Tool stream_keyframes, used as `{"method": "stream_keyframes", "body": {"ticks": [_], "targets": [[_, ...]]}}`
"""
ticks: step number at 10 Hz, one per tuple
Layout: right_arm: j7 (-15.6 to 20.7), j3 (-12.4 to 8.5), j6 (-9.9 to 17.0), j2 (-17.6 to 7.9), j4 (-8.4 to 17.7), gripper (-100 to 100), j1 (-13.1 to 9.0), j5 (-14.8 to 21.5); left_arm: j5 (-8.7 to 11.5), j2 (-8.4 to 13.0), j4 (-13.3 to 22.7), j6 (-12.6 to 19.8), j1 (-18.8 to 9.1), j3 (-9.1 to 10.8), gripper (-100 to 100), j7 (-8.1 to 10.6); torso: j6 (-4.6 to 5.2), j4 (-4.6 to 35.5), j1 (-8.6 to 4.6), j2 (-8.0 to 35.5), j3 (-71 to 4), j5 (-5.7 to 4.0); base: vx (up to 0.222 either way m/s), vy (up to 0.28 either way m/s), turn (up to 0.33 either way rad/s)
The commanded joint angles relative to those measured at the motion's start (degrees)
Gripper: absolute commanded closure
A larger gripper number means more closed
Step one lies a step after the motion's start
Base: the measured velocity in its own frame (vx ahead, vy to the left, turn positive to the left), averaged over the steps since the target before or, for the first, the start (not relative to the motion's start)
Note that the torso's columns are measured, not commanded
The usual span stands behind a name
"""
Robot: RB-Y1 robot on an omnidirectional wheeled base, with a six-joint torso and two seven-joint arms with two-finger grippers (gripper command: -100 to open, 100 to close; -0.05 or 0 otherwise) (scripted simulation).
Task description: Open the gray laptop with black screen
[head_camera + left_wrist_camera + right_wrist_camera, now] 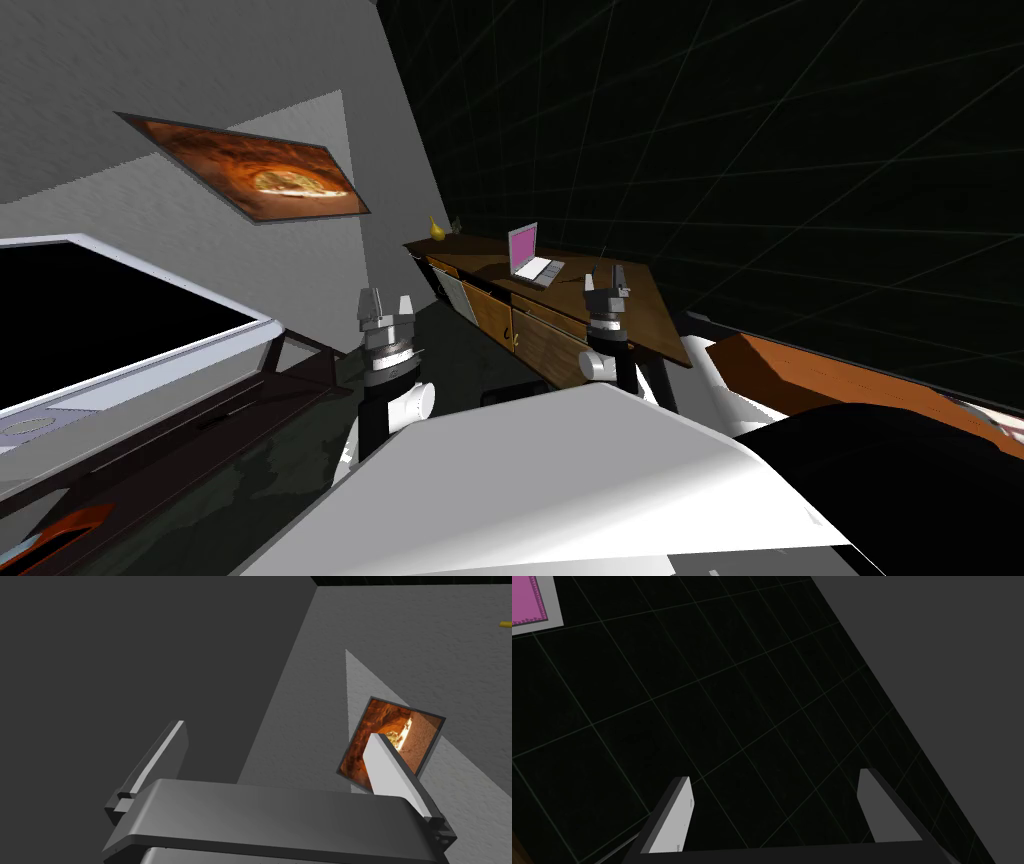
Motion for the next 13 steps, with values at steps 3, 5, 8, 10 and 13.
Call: {"method": "stream_keyframes", "body": {"ticks": [3, 5, 8, 10, 13], "targets": [[0.0, 0.0, 0.0, 0.0, 0.0, 0, 0.0, 0.0, 0.0, 0.0, 0.0, 0.0, 0.0, 0.00, 0, 0.00, 0.00, 10.1, 0.00, 10.0, -20.1, 0.00, 0.000, 0.000, 0.000], [0.0, 0.0, 0.0, 0.0, 0.0, 0, 0.0, 0.0, 0.0, 0.0, 0.0, 0.0, 0.0, 0.00, 0, 0.00, 0.00, 18.5, 0.00, 18.5, -36.9, 0.00, 0.000, 0.000, 0.000], [0.0, 0.0, 0.0, 0.0, 0.0, 0, 0.0, 0.0, 0.0, 0.0, 0.0, 0.0, 0.0, 0.00, 0, 0.00, 0.00, 31.1, 0.00, 31.2, -62.3, 0.00, 0.000, 0.000, 0.000], [0.4, -0.1, -0.5, -2.1, -1.9, -100, -1.4, 0.2, 0.0, 0.0, 0.0, 0.0, 0.0, 0.00, 0, 0.00, 0.00, 39.3, -0.16, 39.4, -79.2, -0.26, 0.004, 0.027, -0.019], [1.8, -0.3, 0.2, -7.5, -3.8, -100, -3.0, 1.0, 0.0, 0.0, 0.0, 0.0, 0.0, -0.02, 0, 0.00, 0.00, 42.2, 0.30, 42.1, -84.6, 0.08, 0.010, 0.177, -0.093]]}}
